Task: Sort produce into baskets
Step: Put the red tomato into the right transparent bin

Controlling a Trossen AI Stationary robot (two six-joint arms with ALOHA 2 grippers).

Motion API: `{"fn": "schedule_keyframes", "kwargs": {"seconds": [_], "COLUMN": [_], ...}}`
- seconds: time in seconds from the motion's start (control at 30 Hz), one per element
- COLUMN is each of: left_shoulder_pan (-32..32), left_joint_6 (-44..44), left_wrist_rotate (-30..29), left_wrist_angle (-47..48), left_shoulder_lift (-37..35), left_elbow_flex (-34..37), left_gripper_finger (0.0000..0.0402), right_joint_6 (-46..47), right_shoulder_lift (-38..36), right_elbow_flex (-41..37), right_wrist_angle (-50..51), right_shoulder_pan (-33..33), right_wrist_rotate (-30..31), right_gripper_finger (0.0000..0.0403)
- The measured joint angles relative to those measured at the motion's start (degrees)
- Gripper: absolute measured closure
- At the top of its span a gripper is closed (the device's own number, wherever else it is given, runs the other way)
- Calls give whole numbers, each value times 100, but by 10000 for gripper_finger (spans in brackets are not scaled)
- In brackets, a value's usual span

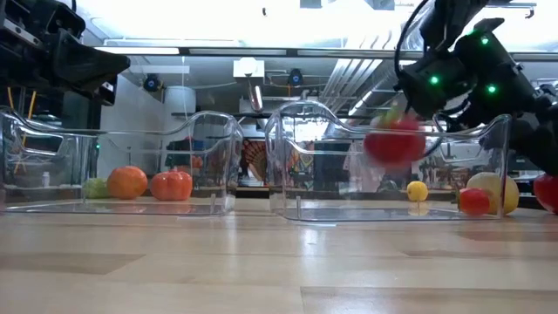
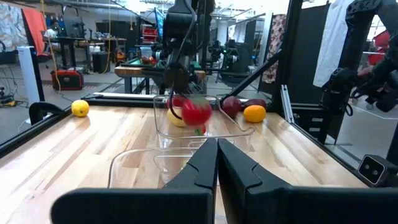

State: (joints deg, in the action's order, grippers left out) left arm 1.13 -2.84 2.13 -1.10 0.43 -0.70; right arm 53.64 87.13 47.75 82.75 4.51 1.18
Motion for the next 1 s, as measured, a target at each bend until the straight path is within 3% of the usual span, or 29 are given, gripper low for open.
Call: {"fn": "schedule_keyframes", "kwargs": {"seconds": [0.53, 0.73, 1.0], "left_shoulder_pan": [0, 0, 0], "left_joint_6": [0, -1, -1], "left_wrist_rotate": [0, 0, -2], "left_wrist_angle": [1, 2, 2], "left_shoulder_lift": [0, 0, 0], "left_elbow_flex": [1, 1, 1], "left_gripper_finger": [401, 401, 401], "right_joint_6": [1140, 1322, 1573], "right_shoulder_lift": [0, 0, -60], "right_elbow_flex": [-265, -82, 743], "right_wrist_angle": [157, -179, 298], "right_shoulder_pan": [0, 0, 136], "right_wrist_rotate": [314, 138, 1229], "right_gripper_finger": [325, 386, 398]}}
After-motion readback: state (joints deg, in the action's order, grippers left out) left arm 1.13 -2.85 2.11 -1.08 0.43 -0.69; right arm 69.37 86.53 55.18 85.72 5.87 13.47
